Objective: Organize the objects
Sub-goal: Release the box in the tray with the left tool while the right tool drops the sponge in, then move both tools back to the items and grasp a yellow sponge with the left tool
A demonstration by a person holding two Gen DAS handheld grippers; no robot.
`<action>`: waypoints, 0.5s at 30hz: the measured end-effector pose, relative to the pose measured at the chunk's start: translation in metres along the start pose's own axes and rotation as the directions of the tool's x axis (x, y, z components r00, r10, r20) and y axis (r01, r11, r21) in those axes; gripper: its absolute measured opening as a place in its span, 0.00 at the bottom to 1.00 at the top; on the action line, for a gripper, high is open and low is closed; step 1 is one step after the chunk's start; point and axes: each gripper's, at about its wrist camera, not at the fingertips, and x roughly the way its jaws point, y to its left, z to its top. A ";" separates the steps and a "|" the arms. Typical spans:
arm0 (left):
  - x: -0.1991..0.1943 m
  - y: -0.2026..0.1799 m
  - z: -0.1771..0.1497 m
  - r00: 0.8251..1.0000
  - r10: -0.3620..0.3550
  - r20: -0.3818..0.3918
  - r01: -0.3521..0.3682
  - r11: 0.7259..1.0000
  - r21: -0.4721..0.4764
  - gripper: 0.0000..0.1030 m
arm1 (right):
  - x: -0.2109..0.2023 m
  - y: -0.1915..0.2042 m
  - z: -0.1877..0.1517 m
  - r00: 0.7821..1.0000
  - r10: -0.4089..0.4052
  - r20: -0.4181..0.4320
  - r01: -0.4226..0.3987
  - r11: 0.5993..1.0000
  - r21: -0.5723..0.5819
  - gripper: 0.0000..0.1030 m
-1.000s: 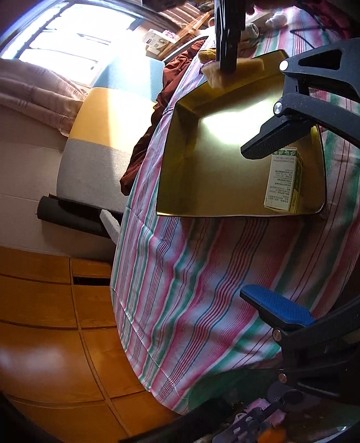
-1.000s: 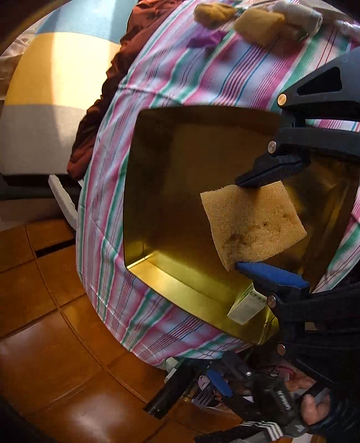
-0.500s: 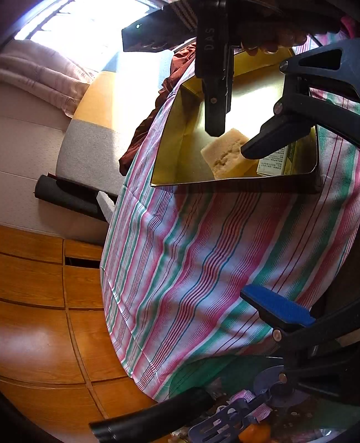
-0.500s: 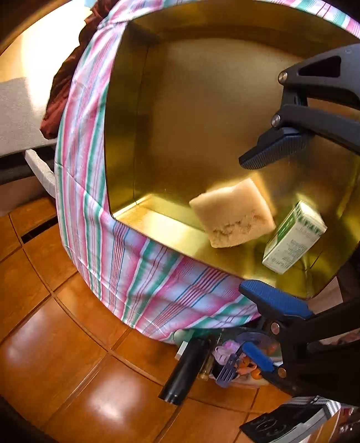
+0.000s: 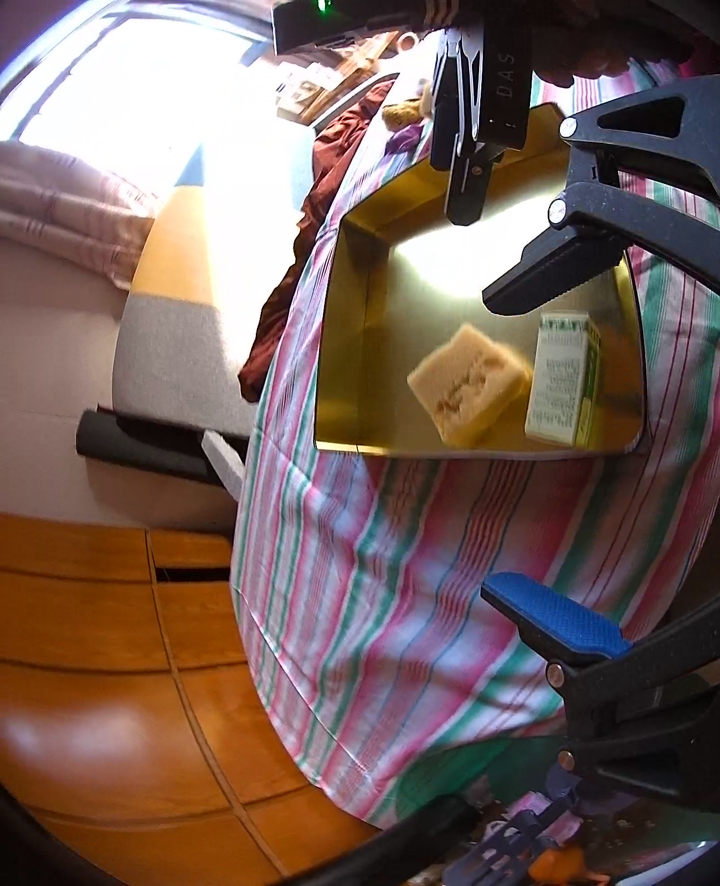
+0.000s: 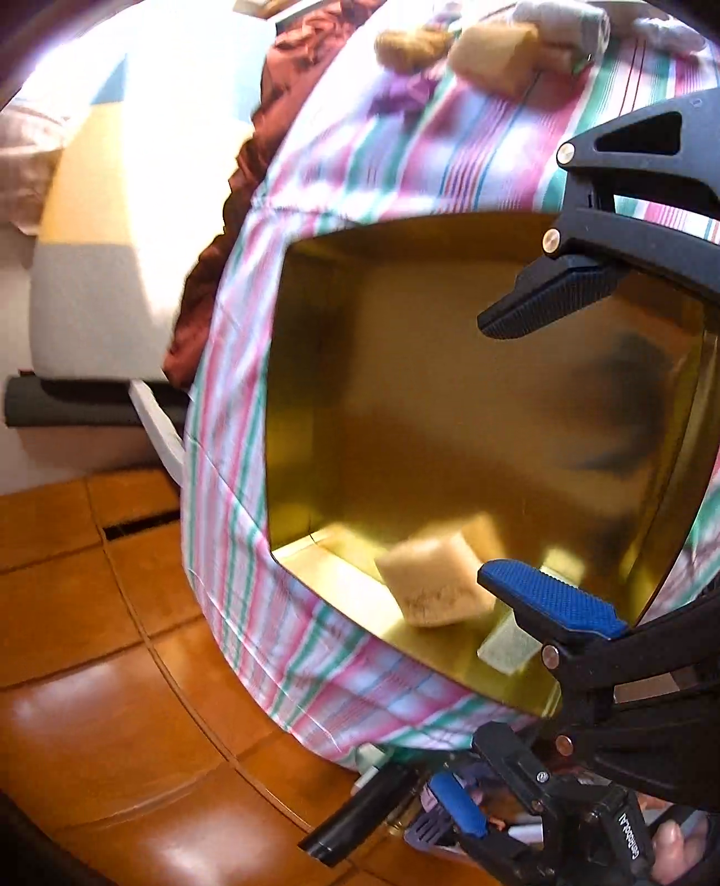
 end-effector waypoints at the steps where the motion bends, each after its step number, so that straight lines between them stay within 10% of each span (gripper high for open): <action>1: -0.001 -0.005 0.001 1.000 -0.005 0.002 0.005 1.000 0.012 0.92 | -0.005 -0.005 -0.001 1.000 -0.009 0.013 0.009 1.000 0.007 0.81; 15: -0.001 -0.075 0.009 0.997 -0.079 -0.014 0.081 0.981 0.175 0.92 | -0.068 -0.111 -0.014 0.972 -0.212 0.100 0.196 0.969 0.153 0.81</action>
